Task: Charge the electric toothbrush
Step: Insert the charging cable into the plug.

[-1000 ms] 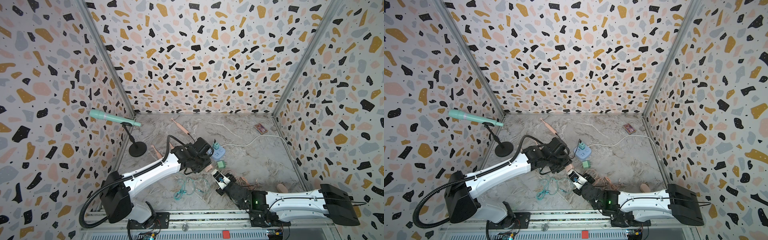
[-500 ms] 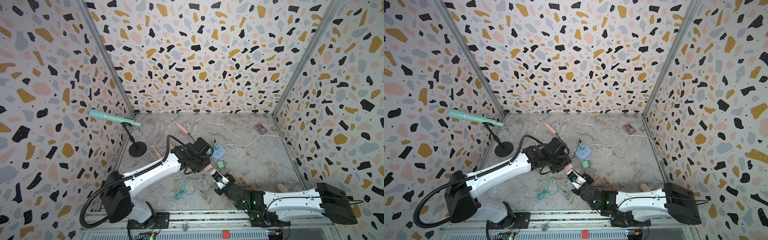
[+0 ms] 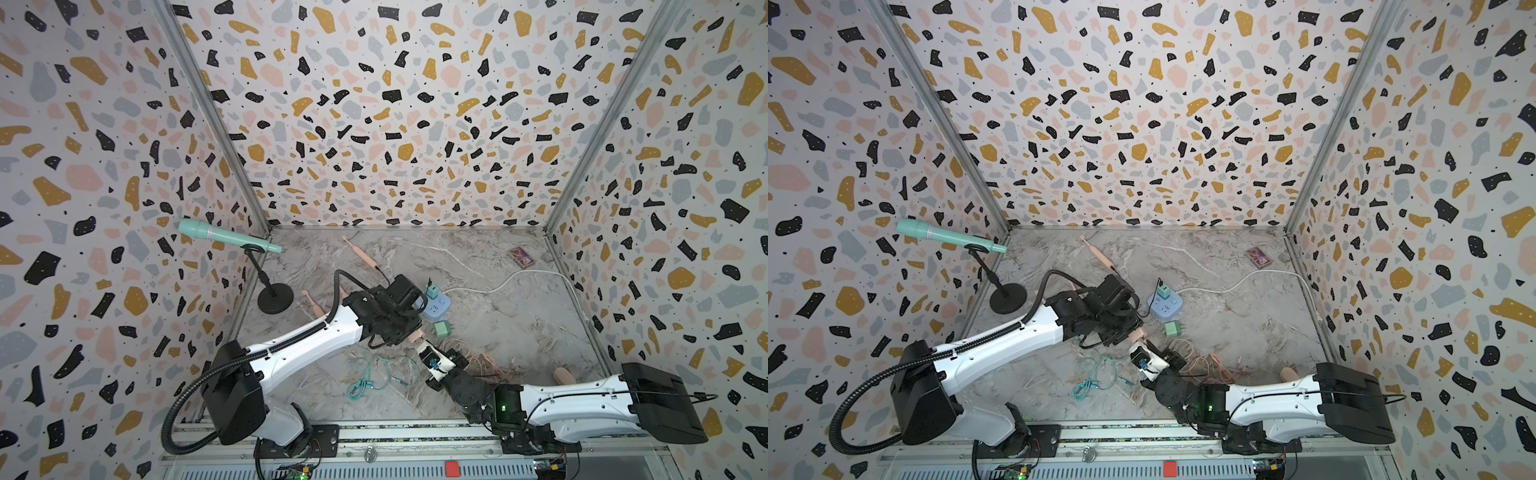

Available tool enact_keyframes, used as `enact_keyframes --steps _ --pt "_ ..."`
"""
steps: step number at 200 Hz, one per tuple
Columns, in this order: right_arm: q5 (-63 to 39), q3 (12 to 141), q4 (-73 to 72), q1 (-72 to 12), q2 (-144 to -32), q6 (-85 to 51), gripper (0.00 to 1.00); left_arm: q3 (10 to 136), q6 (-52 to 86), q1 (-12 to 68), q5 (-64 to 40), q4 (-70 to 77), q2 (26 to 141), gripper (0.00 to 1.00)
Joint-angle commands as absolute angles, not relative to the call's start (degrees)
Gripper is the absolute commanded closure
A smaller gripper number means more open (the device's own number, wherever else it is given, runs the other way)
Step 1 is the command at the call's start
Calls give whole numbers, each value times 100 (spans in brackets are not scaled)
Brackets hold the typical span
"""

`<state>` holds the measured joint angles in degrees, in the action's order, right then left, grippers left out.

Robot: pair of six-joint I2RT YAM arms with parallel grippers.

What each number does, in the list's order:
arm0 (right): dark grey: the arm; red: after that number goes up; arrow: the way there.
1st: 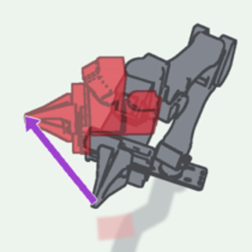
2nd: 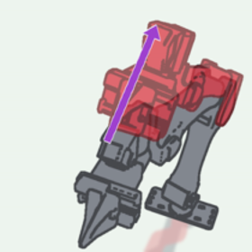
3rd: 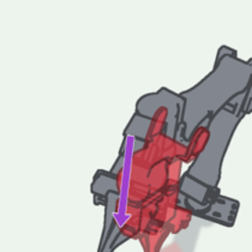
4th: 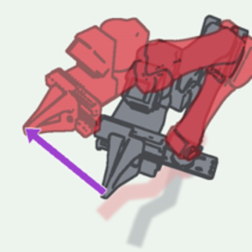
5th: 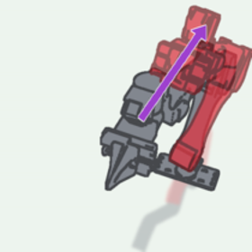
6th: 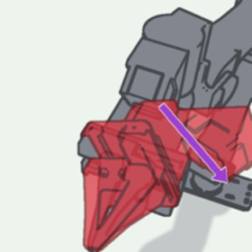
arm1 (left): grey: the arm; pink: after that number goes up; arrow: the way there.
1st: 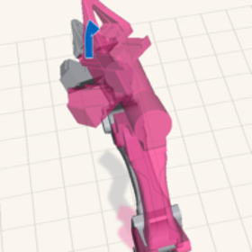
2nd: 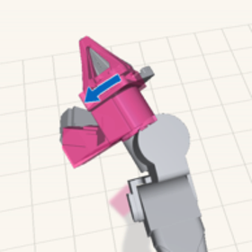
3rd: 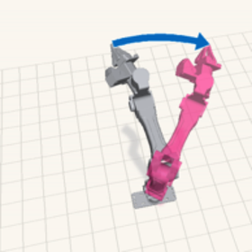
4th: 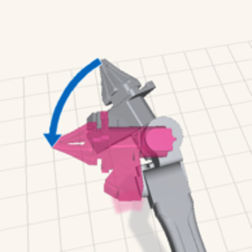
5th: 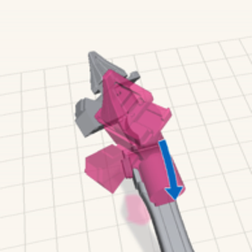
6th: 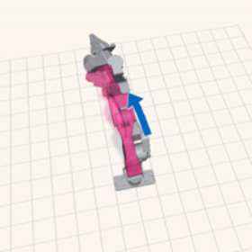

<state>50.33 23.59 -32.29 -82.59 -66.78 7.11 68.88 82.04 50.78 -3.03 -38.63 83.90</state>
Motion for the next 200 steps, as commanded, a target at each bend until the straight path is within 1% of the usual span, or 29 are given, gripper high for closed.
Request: enact_keyframes --steps 1,36,67,88,127,164,200 --pt "5326 2673 -3732 -8278 -6733 667 100 6918 8143 5177 -602 -4085 8448 100" --pt "5514 2891 -3265 -8283 -7154 368 100 6969 8148 5177 -554 -4138 8385 100" --pt "5538 2988 -3112 -8280 -7225 229 100 6970 8171 5202 -558 -4142 8365 100" --pt "5499 2943 -3422 -8284 -7202 387 100 6969 8192 5236 -584 -4081 8371 100" --pt "5397 2446 -4831 -8195 -7171 1065 100 6979 8252 5281 -594 -4060 8366 100" --pt "5525 2476 -5133 -8130 -7370 1190 100 6974 8363 5343 -571 -4012 8298 100" --pt "5801 2784 -5205 -8095 -7858 1365 100 7015 8402 5396 -545 -4026 8272 100"
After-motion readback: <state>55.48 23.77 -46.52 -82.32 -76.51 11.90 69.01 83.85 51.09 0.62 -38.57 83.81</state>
